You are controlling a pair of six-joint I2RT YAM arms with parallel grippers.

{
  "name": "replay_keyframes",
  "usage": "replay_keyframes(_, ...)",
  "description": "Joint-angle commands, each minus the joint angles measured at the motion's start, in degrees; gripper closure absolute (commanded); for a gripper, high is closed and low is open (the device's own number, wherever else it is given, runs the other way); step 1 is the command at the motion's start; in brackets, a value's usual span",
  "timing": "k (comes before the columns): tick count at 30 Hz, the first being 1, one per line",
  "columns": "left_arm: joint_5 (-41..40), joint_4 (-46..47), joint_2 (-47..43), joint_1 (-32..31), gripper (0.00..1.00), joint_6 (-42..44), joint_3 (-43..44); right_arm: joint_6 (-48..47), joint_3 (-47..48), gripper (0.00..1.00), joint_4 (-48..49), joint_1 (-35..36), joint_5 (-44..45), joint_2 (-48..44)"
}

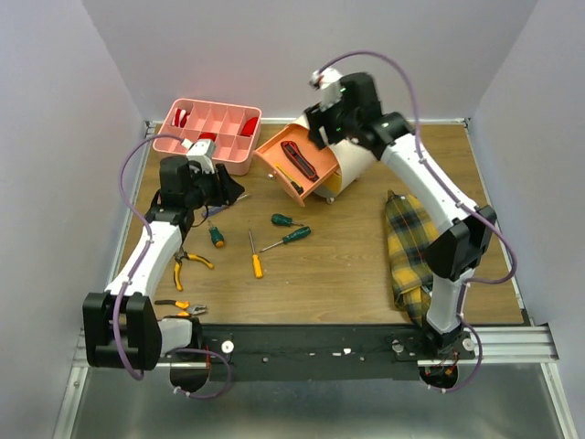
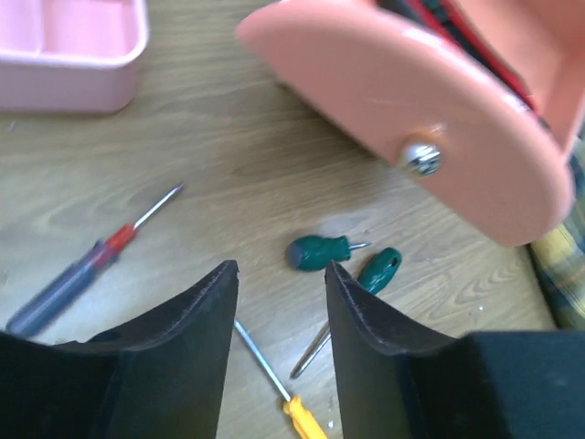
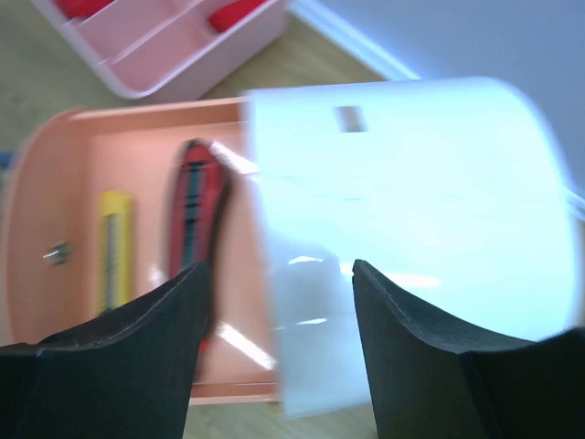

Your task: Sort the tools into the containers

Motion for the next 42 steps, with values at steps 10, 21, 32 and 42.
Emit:
replay_keyframes(10,14.2,8.1,8.9,-4.1,1.0,11.8,8.5,2.6,13.3,0.99,8.5,-20.4,-3.2,10.2)
replay_keyframes(21,13.9,0.0,16.4,-8.8,1.0,16.4,20.3,-0.1,9.3,0.98,10.0,-25.4,-18.5,16.7)
replay_keyframes(32,13.7,-1.2,23.2,-15.2,1.0,16.7,27.8,1.6,8.9,0.96,8.5,-25.8,-28.9,19.0)
replay_keyframes(42,8.9,3.4,29.1,-18.8,0.98,15.1,30.1,2.8,5.5,0.99,7.4,-25.8,-31.0,18.9)
